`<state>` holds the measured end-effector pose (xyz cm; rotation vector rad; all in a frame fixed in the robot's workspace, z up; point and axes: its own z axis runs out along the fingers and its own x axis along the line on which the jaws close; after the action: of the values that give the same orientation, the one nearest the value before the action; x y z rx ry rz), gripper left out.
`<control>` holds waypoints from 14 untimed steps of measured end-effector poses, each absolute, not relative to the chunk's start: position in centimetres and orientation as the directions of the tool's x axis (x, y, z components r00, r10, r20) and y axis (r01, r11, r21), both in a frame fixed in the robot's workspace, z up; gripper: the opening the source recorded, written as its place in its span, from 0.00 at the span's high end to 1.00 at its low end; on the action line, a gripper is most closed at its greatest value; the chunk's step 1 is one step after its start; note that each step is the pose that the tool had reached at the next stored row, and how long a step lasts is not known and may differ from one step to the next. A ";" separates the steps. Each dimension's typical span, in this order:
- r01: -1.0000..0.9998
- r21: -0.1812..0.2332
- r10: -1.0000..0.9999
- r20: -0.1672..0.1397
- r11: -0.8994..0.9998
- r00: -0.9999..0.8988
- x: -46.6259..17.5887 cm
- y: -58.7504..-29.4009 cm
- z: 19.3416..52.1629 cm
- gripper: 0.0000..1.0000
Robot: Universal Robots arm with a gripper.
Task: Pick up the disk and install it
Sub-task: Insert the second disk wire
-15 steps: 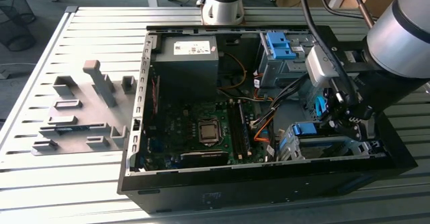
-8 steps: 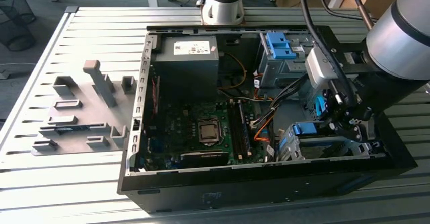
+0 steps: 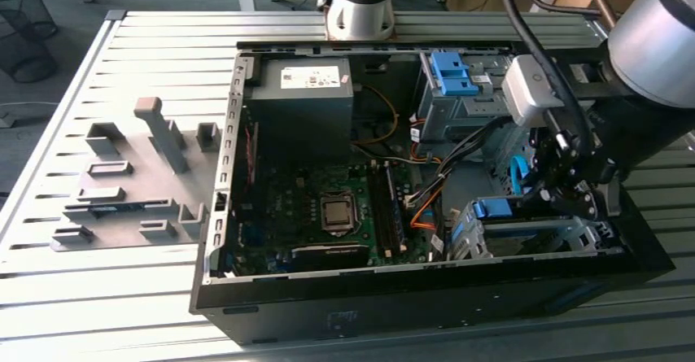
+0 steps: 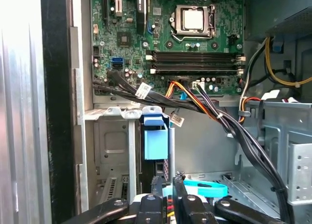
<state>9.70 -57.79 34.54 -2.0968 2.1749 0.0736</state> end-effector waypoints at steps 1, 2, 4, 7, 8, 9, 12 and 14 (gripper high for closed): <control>-0.998 -0.048 -0.992 -0.120 0.039 -0.033 9.7 -57.8 34.6 0.76; -0.998 -0.048 -0.992 -0.120 0.039 -0.033 9.7 -57.8 34.6 0.76; -0.998 -0.048 -0.992 -0.120 0.039 -0.033 9.7 -57.8 34.6 0.84; -0.998 -0.048 -0.992 -0.120 0.039 -0.033 9.7 -57.8 34.6 0.89; -0.998 -0.048 -0.992 -0.120 0.039 -0.033 9.7 -57.8 34.6 0.89; -0.998 -0.048 -0.992 -0.120 0.039 -0.033 9.7 -57.8 34.6 0.89; -0.998 -0.048 -0.992 -0.120 0.039 -0.033 9.7 -57.8 34.6 0.89; -0.998 -0.048 -0.992 -0.120 0.039 -0.033 9.7 -57.8 34.6 0.89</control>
<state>9.70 -57.79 34.60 -2.0966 2.1747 0.0740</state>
